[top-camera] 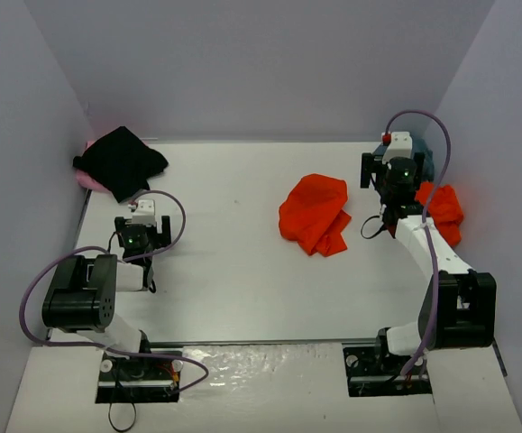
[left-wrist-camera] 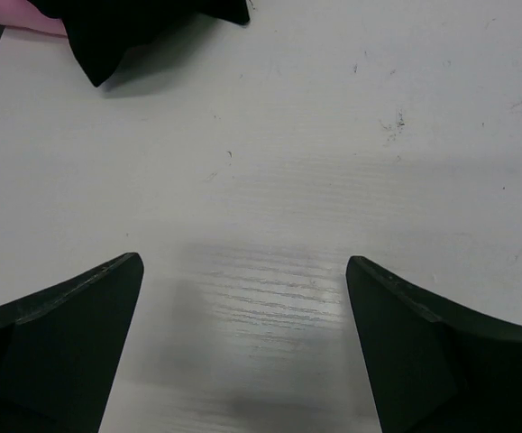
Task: Fold and stack the t-shirts
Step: Move the tshirt to the center of the board
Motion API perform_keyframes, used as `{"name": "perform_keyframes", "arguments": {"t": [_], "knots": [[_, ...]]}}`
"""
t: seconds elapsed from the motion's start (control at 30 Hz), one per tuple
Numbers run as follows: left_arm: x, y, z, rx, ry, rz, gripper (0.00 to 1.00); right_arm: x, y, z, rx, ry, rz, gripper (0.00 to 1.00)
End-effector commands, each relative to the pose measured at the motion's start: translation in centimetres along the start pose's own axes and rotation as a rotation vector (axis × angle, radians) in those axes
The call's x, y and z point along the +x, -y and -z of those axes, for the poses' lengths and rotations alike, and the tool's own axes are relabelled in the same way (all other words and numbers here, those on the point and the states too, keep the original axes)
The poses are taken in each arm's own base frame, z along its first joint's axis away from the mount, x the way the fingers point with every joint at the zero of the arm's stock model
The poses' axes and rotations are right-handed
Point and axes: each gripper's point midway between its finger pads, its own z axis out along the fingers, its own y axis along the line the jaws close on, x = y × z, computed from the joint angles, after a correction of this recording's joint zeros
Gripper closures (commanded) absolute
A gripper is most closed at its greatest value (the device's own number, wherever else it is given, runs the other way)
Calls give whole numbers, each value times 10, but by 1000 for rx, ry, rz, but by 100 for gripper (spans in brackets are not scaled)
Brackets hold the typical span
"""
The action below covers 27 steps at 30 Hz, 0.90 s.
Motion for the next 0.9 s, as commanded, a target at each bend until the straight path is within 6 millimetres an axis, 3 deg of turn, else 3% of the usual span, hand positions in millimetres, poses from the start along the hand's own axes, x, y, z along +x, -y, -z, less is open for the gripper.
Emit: {"name": "perform_keyframes", "arguments": {"t": [0.0,0.1,0.23,0.3,0.4,0.47,0.6,0.67,0.73,0.77,0.8,0.87], "knots": [[-48,-2,-6,-8,144,30,5,-50,9,12,-13,98,19,0],[-49,-2,-5,-7,145,30,5,-53,11,16,-21,79,67,0],[-50,0,-4,5,155,27,5,-53,-12,21,-172,70,130,0],[-52,9,-2,61,175,-8,9,-46,-28,17,-255,38,141,0],[-62,27,9,181,206,-65,10,-37,-36,11,-293,-37,144,0],[-75,44,14,259,184,-110,18,-29,-41,6,-315,-71,160,0],[-130,55,28,317,215,-142,25,-27,-46,1,-331,-97,157,0],[-141,61,24,353,147,-149,30,-22,-50,1,-352,-130,171,0],[-130,78,25,455,29,-158,29,-16,-58,3,-387,-181,199,0],[-138,88,28,499,32,-179,29,-22,-63,1,-410,-195,210,0],[-153,97,32,533,49,-194,28,-3,-68,-1,-433,-279,221,0],[-162,125,43,625,39,-254,25,1,-73,-8,-445,-329,216,0]]}}
